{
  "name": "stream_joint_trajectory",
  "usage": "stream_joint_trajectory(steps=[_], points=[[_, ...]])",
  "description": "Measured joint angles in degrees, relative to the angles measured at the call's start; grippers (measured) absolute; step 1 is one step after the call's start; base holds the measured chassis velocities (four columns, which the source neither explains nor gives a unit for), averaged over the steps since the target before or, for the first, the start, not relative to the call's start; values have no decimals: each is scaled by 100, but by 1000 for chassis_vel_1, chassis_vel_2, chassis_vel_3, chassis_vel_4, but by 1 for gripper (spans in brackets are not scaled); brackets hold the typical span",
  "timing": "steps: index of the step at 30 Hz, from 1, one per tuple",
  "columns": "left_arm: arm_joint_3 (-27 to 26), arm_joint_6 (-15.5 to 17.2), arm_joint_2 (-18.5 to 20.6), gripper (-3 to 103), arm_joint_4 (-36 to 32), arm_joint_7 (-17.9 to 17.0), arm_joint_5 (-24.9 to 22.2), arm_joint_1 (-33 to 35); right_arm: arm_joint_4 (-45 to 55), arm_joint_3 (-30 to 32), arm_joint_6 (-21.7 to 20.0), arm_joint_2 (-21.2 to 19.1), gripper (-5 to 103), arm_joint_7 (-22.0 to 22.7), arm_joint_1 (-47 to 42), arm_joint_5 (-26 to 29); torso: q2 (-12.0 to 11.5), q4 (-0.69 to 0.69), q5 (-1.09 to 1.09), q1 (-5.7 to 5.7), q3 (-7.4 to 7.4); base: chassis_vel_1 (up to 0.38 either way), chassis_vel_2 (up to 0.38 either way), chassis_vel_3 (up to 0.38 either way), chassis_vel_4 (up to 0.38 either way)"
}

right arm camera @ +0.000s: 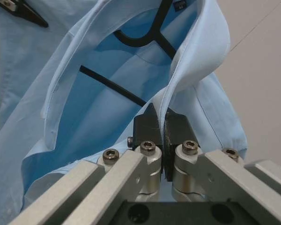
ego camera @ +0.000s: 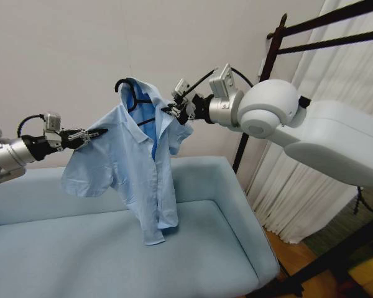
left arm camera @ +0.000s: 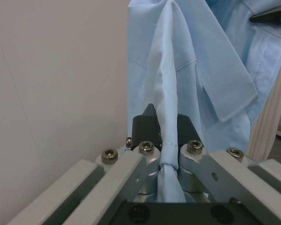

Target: Pick up the clothes from the sofa and hang them on the clothes hanger.

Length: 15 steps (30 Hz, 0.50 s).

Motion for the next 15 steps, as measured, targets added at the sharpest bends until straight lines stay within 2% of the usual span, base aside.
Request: stream_joint_trajectory(steps=[5, 9, 15], points=[[6, 1, -3, 2, -51, -82, -13, -9, 92, 17, 0, 9, 1, 97, -137, 4, 0, 0, 0, 0, 0, 0, 0, 0, 0], [6, 4, -36, 2, -144, -96, -29, -10, 70, 41, 0, 143, 1, 359, -324, 9, 0, 0, 0, 0, 0, 0, 0, 0, 0], [21, 43, -82, 2, -206, -171, -34, -13, 106, 96, -6, 292, 1, 515, -417, 118, 0, 1, -1, 0, 0, 0, 0, 0, 0]])
